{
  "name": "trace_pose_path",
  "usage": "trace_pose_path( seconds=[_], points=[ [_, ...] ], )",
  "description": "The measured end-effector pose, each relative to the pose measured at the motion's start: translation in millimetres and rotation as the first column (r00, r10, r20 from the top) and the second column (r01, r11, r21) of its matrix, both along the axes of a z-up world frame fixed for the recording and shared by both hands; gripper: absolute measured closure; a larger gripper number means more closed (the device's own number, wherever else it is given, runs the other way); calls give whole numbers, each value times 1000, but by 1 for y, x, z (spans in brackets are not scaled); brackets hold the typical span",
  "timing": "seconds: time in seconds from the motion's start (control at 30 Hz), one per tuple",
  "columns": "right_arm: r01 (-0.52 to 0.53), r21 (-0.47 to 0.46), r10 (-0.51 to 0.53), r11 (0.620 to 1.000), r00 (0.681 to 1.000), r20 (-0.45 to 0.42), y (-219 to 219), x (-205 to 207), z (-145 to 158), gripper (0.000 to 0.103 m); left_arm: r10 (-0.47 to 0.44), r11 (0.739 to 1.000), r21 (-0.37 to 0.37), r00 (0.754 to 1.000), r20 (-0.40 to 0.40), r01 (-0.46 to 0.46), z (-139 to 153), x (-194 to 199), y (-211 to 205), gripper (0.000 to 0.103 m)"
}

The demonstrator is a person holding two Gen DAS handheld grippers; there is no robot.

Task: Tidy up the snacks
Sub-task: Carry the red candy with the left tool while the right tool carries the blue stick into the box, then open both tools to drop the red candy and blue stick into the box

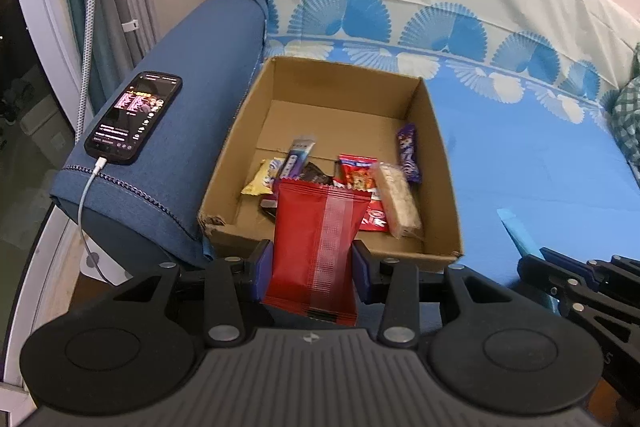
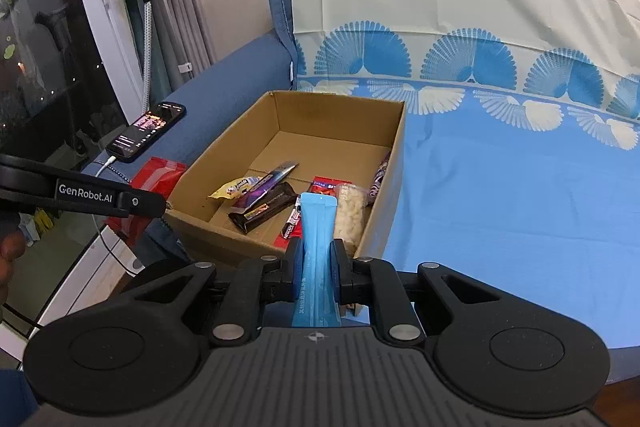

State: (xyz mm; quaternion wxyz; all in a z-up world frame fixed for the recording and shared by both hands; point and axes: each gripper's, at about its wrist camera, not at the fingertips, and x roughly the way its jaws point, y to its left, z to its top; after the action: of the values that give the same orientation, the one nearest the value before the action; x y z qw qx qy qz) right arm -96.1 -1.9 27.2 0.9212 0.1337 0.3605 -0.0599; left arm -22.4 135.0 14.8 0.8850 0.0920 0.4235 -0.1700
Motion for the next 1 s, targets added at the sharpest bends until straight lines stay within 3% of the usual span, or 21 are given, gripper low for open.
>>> trace_pose_path(
  seconds=[0.53, 1.0],
  points=[
    [-32, 23, 33, 999, 999, -28, -16, 100, -10, 88, 0, 1000, -11, 1000, -19, 0, 6, 102, -25, 57],
    [24, 62, -20, 998, 998, -57, -53, 200, -55, 88, -9, 997, 70, 997, -74, 14, -41, 210, -69, 57]
  ],
)
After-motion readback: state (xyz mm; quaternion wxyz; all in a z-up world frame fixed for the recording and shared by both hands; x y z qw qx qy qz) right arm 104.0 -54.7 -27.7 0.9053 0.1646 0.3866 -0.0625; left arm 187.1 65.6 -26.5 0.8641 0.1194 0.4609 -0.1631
